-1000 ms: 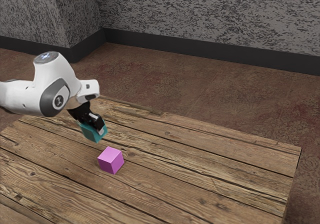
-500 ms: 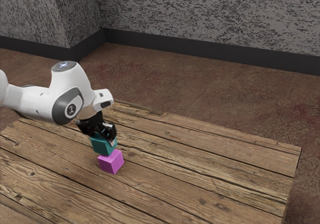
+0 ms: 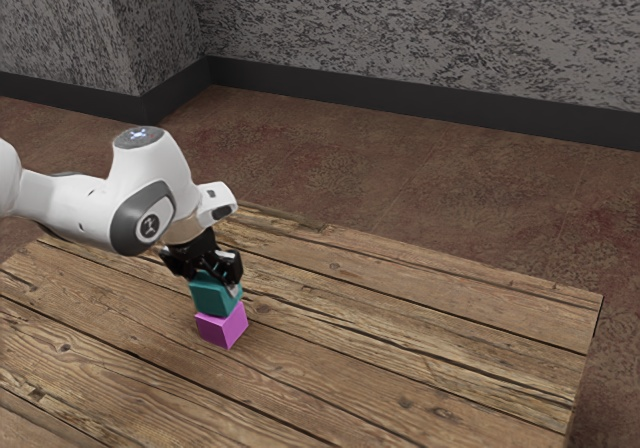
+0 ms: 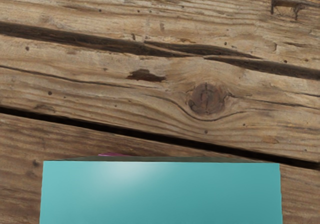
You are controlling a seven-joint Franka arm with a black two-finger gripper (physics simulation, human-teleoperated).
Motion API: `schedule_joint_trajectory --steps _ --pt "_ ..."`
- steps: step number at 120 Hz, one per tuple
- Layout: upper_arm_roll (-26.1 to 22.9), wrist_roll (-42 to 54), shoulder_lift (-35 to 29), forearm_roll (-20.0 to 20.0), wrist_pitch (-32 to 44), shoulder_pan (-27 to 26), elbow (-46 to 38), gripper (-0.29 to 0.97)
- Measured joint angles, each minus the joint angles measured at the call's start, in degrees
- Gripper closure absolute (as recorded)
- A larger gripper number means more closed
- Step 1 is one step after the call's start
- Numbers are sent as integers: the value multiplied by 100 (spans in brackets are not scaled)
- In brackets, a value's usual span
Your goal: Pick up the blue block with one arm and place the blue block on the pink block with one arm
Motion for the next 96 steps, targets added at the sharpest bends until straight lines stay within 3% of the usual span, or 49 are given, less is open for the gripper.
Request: schedule_joint_trajectory --steps 24,59,96 --pt "26 115 -83 15 0 -7 -91 30" --pt "26 258 -164 16 3 426 -208 30" --pt "26 359 -167 42 7 239 -208 30"
